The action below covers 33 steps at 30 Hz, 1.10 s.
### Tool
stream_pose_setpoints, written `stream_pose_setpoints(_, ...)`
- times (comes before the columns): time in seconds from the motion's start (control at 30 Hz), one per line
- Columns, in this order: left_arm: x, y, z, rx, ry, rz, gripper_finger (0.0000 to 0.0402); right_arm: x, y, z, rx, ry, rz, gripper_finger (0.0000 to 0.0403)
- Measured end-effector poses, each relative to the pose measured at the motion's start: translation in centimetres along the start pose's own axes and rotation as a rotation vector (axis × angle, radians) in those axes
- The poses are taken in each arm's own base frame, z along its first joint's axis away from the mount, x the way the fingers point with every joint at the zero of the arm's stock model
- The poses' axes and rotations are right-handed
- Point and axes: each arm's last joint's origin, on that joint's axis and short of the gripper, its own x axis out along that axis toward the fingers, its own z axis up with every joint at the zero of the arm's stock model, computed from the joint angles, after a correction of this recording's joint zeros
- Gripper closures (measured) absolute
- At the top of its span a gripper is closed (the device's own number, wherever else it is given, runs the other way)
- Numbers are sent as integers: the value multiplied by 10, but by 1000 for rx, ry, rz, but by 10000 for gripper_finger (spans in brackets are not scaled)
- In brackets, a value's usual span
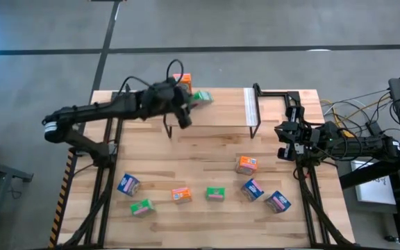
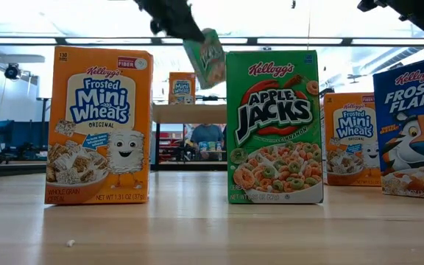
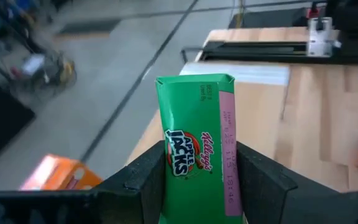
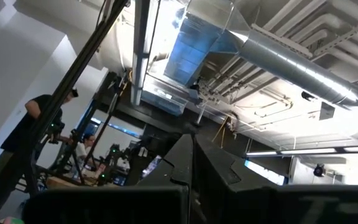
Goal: Stack cereal on shelf
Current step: Put the top left green cereal box on the shelf
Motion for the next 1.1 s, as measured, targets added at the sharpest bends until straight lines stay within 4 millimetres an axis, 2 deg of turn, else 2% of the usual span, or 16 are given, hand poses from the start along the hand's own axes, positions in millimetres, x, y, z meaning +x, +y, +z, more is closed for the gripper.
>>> stream_pose_setpoints(0.13,17,7,-8,-77,42,-38,249,0,0,0,-6,0,0,394)
stream_pose_setpoints(0.3,29,11,-13,-107,75,-19,249,0,0,0,-7,0,-1,394)
stream_pose_setpoints(0.53,30,10,-15,-135,88,-20,243,0,0,0,-11,0,-1,394)
stream_pose_setpoints(0.9,30,11,-15,-141,86,-19,191,0,0,0,-11,0,-1,394)
stream_pose_setpoints(1.1,28,11,-14,-127,84,-20,176,0,0,0,-13,0,-1,394)
